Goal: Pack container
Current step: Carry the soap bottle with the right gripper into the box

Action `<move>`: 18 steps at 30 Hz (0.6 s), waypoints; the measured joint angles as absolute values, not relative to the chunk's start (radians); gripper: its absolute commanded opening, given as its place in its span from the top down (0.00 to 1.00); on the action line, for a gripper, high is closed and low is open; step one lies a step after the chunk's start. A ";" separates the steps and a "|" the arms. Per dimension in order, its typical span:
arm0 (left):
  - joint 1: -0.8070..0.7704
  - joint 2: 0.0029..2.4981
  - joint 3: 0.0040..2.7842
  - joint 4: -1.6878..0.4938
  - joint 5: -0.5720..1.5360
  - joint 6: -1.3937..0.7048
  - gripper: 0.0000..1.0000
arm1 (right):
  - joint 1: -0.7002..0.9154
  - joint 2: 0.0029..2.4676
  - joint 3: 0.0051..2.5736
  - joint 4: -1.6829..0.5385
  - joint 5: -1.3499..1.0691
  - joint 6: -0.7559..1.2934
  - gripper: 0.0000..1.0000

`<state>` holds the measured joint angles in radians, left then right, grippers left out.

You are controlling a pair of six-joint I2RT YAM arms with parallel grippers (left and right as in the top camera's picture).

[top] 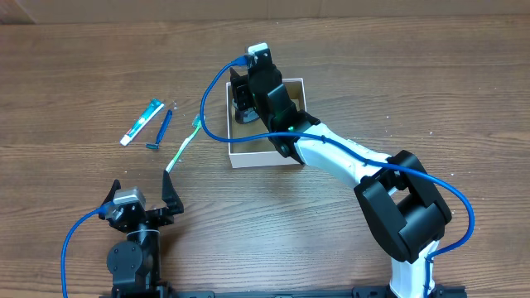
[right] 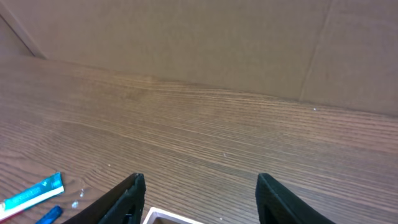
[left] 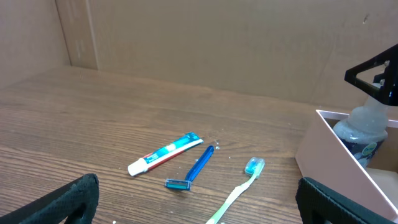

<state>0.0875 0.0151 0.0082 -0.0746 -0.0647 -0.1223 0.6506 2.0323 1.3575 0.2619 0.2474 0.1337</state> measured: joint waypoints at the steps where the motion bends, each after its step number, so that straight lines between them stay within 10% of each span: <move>1: 0.088 0.015 0.008 -0.075 -0.065 -0.122 0.00 | 0.651 2.032 1.357 0.262 0.247 0.134 0.36; 18: 0.088 0.015 0.008 -0.075 -0.065 -0.122 0.00 | 0.643 1.929 1.412 0.089 0.278 0.078 0.17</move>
